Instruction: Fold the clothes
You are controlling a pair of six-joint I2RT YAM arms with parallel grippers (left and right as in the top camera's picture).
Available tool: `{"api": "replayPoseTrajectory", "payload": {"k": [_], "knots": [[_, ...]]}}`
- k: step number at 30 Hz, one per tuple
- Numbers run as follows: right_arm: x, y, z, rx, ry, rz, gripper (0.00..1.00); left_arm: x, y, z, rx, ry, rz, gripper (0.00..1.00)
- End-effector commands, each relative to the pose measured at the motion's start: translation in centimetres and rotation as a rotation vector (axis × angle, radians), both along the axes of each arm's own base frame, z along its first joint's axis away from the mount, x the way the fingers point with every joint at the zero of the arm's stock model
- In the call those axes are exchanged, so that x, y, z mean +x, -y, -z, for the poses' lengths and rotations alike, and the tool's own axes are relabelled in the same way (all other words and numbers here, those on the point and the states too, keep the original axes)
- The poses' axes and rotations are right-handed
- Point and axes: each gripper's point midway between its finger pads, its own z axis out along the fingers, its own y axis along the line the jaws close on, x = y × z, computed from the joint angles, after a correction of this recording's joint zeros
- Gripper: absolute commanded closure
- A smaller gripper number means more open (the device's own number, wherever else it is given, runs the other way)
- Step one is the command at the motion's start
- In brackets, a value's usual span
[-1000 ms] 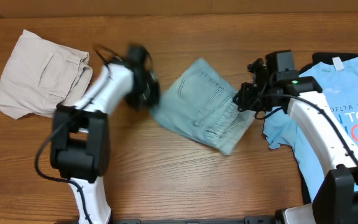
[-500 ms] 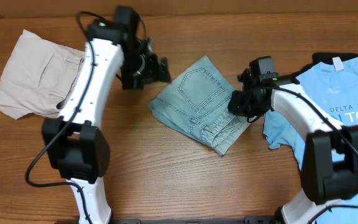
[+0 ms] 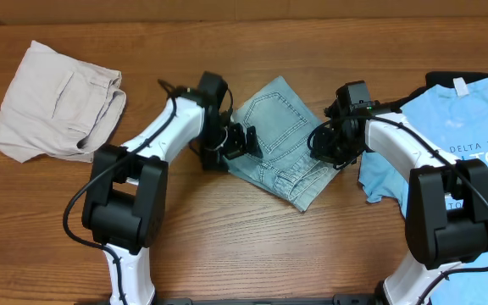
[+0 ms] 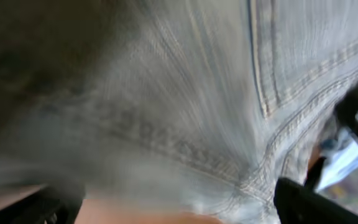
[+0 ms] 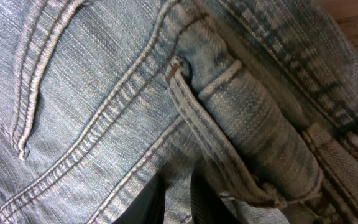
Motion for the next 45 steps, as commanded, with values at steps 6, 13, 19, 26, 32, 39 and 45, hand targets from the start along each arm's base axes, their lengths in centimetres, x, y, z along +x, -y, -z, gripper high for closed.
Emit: {"api": "replayPoseTrajectory", "payload": {"k": [6,13,19,26,32,39,45], "knots": [[-0.7,0.3,1.3,-0.022,-0.049,0.011,0.82,-1.4,4.1,3.2,-0.065,-0.084,-0.216,0.00],[-0.8,0.3,1.3,-0.022,-0.050,0.011,0.83,-0.9,4.6,5.1,-0.005,-0.058,-0.294,0.07],[-0.9,0.0,1.2,-0.003,-0.059,0.009,0.87,-0.8,3.9,7.1,0.034,-0.039,-0.264,0.63],[-1.8,0.1,-1.7,-0.007,-0.079,-0.027,0.87,1.2,4.3,4.5,-0.016,0.124,-0.043,0.92],[-0.7,-0.1,-9.5,0.013,0.087,-0.057,0.87,6.5,-1.4,-4.9,0.134,0.248,0.085,0.96],[-0.4,-0.1,-13.1,0.029,0.199,-0.055,0.85,13.6,-10.4,-17.2,0.126,0.439,-0.120,0.96],[-0.9,0.0,-12.9,0.026,0.178,-0.055,0.86,16.5,-21.7,-20.5,0.092,0.524,-0.359,0.96]]}}
